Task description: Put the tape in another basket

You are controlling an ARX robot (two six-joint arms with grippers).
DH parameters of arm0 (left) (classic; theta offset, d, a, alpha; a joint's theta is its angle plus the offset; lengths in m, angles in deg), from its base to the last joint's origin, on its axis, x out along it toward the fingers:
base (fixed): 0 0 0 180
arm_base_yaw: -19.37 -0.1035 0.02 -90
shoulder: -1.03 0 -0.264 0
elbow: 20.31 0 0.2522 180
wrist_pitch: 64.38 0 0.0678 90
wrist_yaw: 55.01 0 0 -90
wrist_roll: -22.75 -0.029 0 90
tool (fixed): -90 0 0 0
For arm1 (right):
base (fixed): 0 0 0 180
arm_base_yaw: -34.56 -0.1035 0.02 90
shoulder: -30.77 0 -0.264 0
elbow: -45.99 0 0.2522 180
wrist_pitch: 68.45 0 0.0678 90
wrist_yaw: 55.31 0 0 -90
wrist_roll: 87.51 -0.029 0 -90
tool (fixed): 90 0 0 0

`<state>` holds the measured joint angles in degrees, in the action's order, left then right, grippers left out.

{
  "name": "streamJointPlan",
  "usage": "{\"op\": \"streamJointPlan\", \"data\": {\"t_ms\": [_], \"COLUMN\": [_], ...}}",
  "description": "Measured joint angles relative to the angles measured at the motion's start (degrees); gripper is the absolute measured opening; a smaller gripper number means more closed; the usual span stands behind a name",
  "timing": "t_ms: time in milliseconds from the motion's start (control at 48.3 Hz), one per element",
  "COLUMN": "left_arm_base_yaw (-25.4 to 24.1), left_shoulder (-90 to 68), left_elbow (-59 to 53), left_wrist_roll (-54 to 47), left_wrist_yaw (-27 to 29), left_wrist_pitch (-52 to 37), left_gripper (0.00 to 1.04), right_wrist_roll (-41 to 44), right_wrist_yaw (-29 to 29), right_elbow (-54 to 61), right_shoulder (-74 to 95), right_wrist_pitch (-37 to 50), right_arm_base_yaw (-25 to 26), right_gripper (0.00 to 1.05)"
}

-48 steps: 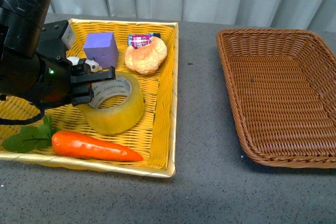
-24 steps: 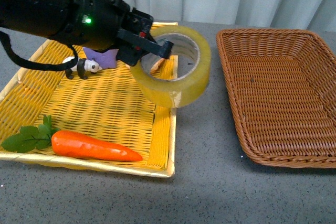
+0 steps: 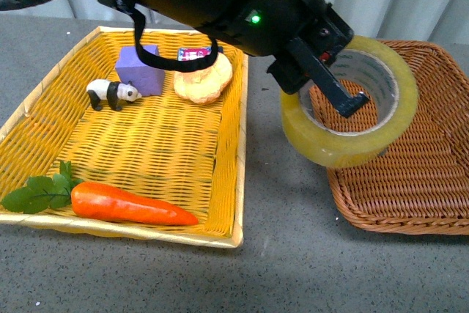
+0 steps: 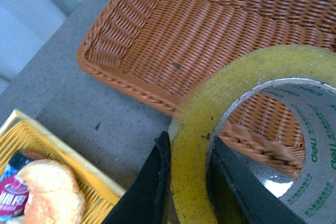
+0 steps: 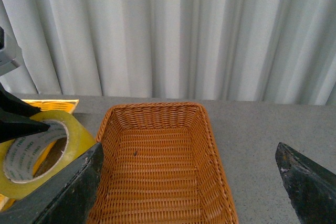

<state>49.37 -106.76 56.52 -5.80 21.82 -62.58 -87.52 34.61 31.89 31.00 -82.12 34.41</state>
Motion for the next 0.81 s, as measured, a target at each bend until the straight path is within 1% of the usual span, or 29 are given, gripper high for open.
{"op": "streamJointPlan", "data": {"t_ms": [166, 621, 642, 683, 725, 807], "left_arm_base_yaw": [1.53, 1.73, 1.73, 1.75, 1.75, 1.75], "left_shoulder": [-1.07, -1.09, -1.09, -1.09, -1.09, -1.09], "left_elbow": [1.6, 2.21, 2.21, 2.23, 2.23, 2.25], "left_wrist_roll": [-0.98, -1.27, -1.27, -1.29, -1.31, -1.36], "left_wrist_yaw": [0.04, 0.07, 0.07, 0.02, -0.07, -0.02], "left_wrist_pitch": [0.26, 0.37, 0.37, 0.37, 0.37, 0.37], "left_gripper": [0.16, 0.16, 0.16, 0.16, 0.16, 0.16], "right_wrist_roll": [0.0, 0.02, 1.4, 7.56, 12.81, 15.58], "right_wrist_yaw": [0.0, 0.0, 1.97, 9.73, 9.81, 7.65], "right_elbow": [0.0, 0.0, -0.07, -0.94, -1.36, -2.64], "right_shoulder": [0.0, 0.0, 0.28, 2.93, 6.23, 11.34], "right_wrist_pitch": [0.0, 0.0, -0.55, -2.36, -1.51, 0.96], "right_arm_base_yaw": [0.0, -0.02, -0.57, -2.54, -2.6, -1.99], "right_gripper": [0.96, 0.96, 0.96, 0.96, 0.96, 0.96]}}
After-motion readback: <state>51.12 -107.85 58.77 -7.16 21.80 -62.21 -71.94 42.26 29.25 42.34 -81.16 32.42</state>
